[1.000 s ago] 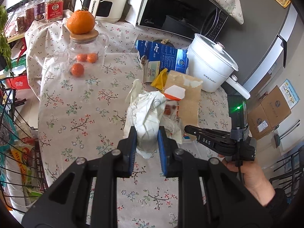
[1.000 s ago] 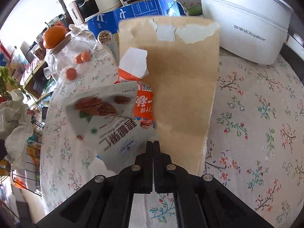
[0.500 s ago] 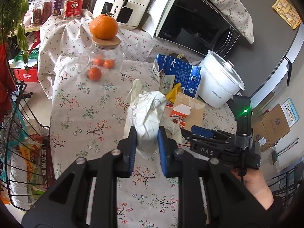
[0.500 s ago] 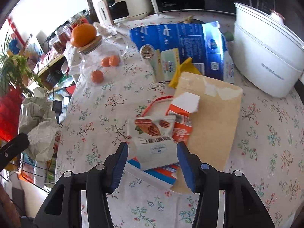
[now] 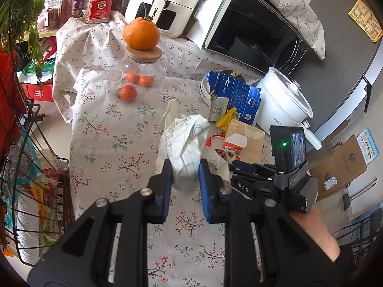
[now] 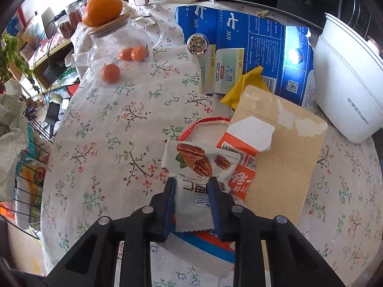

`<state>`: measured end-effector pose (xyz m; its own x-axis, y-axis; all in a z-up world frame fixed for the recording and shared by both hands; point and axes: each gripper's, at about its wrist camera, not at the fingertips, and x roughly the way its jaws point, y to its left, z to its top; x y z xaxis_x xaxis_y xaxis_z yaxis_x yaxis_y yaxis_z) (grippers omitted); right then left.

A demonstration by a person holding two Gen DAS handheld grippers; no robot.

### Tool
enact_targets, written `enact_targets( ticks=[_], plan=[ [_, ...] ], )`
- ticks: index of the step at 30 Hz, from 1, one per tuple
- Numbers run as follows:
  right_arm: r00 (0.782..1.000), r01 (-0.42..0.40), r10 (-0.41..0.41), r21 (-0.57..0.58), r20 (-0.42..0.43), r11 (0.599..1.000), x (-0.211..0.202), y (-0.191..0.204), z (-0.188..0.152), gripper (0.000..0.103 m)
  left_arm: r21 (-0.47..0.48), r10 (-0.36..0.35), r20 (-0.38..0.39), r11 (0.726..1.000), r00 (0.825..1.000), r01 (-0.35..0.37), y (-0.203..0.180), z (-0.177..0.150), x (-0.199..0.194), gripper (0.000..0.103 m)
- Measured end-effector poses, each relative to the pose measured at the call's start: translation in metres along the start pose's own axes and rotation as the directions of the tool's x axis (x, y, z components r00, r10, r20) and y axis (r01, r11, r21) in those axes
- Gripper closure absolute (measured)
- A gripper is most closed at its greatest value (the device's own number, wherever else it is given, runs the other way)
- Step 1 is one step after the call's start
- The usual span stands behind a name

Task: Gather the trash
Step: 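Carry the tissue and pecan packet to the white bin and open both grippers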

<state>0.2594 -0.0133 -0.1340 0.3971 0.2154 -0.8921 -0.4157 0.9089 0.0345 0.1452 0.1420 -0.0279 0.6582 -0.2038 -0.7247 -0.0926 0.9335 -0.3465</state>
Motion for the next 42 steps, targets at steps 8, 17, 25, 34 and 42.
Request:
enact_targets(
  ticks=[8, 17, 25, 34, 42],
  plan=[
    [0.998, -0.015, 0.011, 0.075, 0.057, 0.997, -0.028, -0.021, -0.005, 0.088, 0.012, -0.009, -0.002, 1.0, 1.0, 0.009, -0.007, 0.0, 0.0, 0.08],
    [0.991, -0.006, -0.008, 0.109, 0.132, 0.994, -0.087, -0.049, -0.022, 0.089, 0.07, -0.034, -0.015, 0.997, 0.999, 0.035, -0.032, -0.011, 0.003, 0.08],
    [0.986, 0.031, -0.058, 0.167, 0.154, 0.985, -0.131, -0.09, -0.061, 0.089, 0.158, -0.071, -0.047, 0.984, 0.996, 0.078, -0.071, -0.027, 0.009, 0.08],
    [0.983, 0.064, -0.111, 0.295, 0.146, 0.953, -0.168, -0.146, -0.122, 0.089, 0.273, -0.114, -0.091, 0.953, 0.989, 0.135, -0.127, -0.054, 0.019, 0.08],
    [0.982, 0.1, -0.158, 0.414, 0.108, 0.905, -0.183, -0.19, -0.176, 0.088, 0.368, -0.157, -0.152, 0.907, 0.976, 0.204, -0.182, -0.087, 0.033, 0.08]
  ],
)
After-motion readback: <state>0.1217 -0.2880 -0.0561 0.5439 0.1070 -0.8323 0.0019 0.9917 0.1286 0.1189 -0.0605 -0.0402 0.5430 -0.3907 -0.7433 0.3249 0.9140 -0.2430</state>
